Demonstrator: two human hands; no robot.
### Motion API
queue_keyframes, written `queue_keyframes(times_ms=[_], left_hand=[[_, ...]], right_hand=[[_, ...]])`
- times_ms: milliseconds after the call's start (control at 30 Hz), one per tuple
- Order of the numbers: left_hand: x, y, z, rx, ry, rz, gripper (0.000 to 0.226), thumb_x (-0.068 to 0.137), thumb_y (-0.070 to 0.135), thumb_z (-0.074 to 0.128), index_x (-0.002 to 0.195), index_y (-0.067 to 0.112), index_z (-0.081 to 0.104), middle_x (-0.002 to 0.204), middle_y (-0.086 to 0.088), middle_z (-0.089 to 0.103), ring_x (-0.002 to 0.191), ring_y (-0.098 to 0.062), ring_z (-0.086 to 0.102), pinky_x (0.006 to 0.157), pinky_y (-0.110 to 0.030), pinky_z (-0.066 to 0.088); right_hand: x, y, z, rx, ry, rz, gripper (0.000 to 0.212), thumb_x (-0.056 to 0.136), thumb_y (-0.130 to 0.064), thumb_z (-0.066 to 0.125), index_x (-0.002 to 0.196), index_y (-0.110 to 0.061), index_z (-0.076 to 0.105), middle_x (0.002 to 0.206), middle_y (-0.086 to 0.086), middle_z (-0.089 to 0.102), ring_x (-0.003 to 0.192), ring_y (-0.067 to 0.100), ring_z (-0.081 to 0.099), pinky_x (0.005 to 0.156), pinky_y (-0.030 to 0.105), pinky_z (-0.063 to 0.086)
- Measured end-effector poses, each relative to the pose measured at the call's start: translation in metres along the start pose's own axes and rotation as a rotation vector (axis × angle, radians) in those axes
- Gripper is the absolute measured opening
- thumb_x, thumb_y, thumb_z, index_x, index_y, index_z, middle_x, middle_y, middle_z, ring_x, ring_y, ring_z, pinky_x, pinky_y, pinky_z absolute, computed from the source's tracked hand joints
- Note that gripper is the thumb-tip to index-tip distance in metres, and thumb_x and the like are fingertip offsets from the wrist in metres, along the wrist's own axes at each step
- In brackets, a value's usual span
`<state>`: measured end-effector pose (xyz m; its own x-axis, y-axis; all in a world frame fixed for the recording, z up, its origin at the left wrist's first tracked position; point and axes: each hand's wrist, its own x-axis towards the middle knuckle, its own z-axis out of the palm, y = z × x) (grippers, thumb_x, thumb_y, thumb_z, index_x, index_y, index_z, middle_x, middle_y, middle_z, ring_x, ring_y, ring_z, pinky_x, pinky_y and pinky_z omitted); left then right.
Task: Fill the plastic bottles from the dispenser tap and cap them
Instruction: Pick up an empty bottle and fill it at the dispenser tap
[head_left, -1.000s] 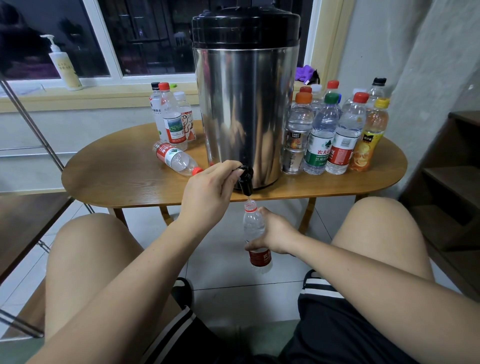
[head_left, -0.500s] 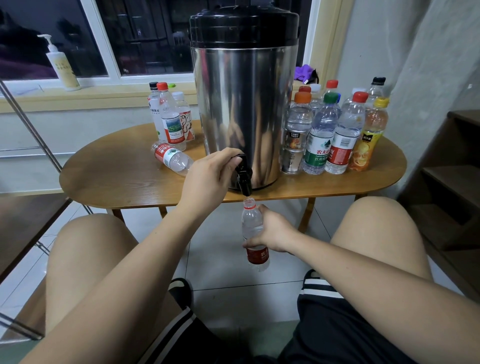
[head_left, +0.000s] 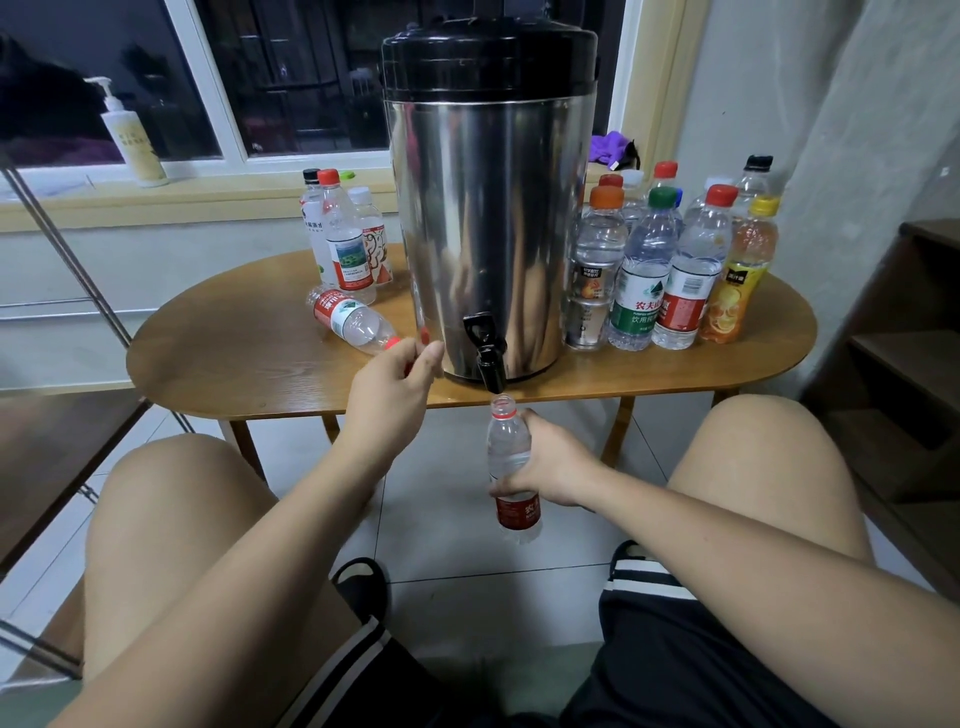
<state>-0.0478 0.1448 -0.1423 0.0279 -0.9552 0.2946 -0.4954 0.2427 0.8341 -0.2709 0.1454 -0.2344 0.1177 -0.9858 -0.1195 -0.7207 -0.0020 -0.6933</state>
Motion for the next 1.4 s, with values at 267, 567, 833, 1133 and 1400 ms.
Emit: queue_keyframes(times_ms=[267, 567, 833, 1133, 1400], left_hand=[[-0.002, -0.009, 0.0, 0.245, -0.19, -0.057, 0.044, 0.112, 0.014, 0.046, 0.152, 0.023, 0.061, 0.139, -0.002, 0.055, 0.126, -0.021, 0.056, 0.105, -0.034, 0.046], [-0.012, -0.008, 0.005, 0.229, -0.131, 0.034, 0.011, 0.111, 0.02, 0.059, 0.118, 0.02, 0.051, 0.112, 0.003, 0.066, 0.094, -0.005, 0.06, 0.072, -0.015, 0.043], [-0.027, -0.014, 0.011, 0.206, -0.206, 0.212, 0.046, 0.106, 0.024, 0.07, 0.15, 0.034, 0.064, 0.11, 0.009, 0.055, 0.104, -0.004, 0.057, 0.093, -0.015, 0.043], [-0.032, -0.015, 0.009, 0.158, -0.19, 0.225, 0.049, 0.109, 0.019, 0.065, 0.152, 0.028, 0.045, 0.127, 0.011, 0.071, 0.096, -0.009, 0.074, 0.097, -0.034, 0.06], [-0.039, -0.016, 0.005, 0.279, -0.232, 0.263, 0.025, 0.099, 0.046, 0.076, 0.112, 0.033, 0.058, 0.104, 0.016, 0.076, 0.095, -0.008, 0.071, 0.087, -0.039, 0.06]], right_hand=[[0.0, -0.002, 0.002, 0.008, -0.014, -0.008, 0.086, 0.058, -0.046, 0.104, 0.128, -0.036, 0.055, 0.118, -0.009, 0.073, 0.111, 0.017, 0.071, 0.1, 0.045, 0.06], [-0.008, -0.006, 0.008, 0.008, -0.083, -0.053, 0.096, 0.056, -0.053, 0.104, 0.135, -0.046, 0.05, 0.127, -0.015, 0.071, 0.119, 0.014, 0.067, 0.103, 0.043, 0.06], [-0.019, -0.012, 0.008, -0.016, -0.087, -0.136, 0.102, 0.053, -0.061, 0.101, 0.139, -0.045, 0.049, 0.123, -0.015, 0.072, 0.114, 0.011, 0.069, 0.102, 0.042, 0.061], [-0.024, -0.018, 0.009, -0.101, -0.08, -0.177, 0.089, 0.057, -0.064, 0.096, 0.129, -0.041, 0.049, 0.119, -0.008, 0.074, 0.109, 0.018, 0.071, 0.095, 0.047, 0.062], [-0.027, -0.02, 0.008, -0.133, -0.051, -0.167, 0.092, 0.058, -0.063, 0.097, 0.133, -0.043, 0.047, 0.115, -0.008, 0.073, 0.105, 0.018, 0.071, 0.091, 0.045, 0.063]])
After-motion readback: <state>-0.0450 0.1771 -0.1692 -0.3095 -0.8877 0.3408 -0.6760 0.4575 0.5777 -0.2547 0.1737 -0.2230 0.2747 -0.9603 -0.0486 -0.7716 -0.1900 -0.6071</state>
